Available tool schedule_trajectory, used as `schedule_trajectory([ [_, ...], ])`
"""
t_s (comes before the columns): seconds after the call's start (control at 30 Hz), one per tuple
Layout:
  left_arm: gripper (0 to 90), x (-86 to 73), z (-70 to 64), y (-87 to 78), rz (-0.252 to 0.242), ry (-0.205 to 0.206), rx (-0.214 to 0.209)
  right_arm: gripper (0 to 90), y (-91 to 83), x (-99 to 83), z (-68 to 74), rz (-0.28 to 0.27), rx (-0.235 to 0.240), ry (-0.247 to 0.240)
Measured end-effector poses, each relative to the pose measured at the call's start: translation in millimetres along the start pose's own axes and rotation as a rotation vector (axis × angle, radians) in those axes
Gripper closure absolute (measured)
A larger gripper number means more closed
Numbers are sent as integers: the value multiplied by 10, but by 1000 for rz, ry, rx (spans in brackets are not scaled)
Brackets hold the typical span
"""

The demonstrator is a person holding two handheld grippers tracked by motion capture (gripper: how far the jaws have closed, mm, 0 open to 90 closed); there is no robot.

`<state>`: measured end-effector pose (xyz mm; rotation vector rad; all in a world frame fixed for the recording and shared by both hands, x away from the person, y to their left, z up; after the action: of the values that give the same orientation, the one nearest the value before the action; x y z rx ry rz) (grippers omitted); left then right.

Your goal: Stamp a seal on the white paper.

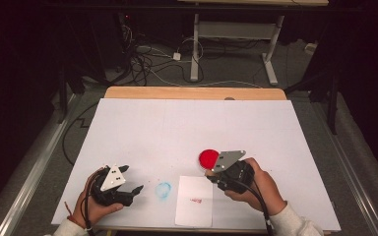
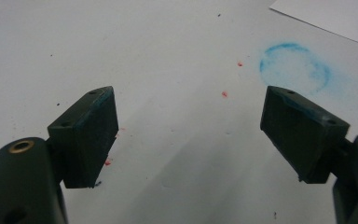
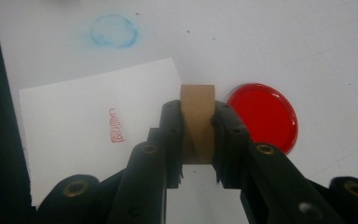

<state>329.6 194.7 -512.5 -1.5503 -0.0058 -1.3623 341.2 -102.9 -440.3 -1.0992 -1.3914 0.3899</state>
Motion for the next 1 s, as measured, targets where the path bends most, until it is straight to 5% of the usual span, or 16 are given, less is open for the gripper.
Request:
schedule_trajectory([
  [0.63,184,9,-18,8,0,1,-6,759,96,-9,-302,38,-24,46],
  [1.0,184,-2,-13,11,4,-3,-5,759,320,20,-465,127,-19,47],
])
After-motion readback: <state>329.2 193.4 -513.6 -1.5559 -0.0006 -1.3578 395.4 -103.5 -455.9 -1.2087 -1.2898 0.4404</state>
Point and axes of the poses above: each handheld gripper's, and its own axes: y roughly forward along the jaws, x roughly out of its top, z roughly to its left, the point moved 7 cm from there along y, roughly forward along the jaws, and after that the axes turned 1 degree about x, right-handed, at the moved point
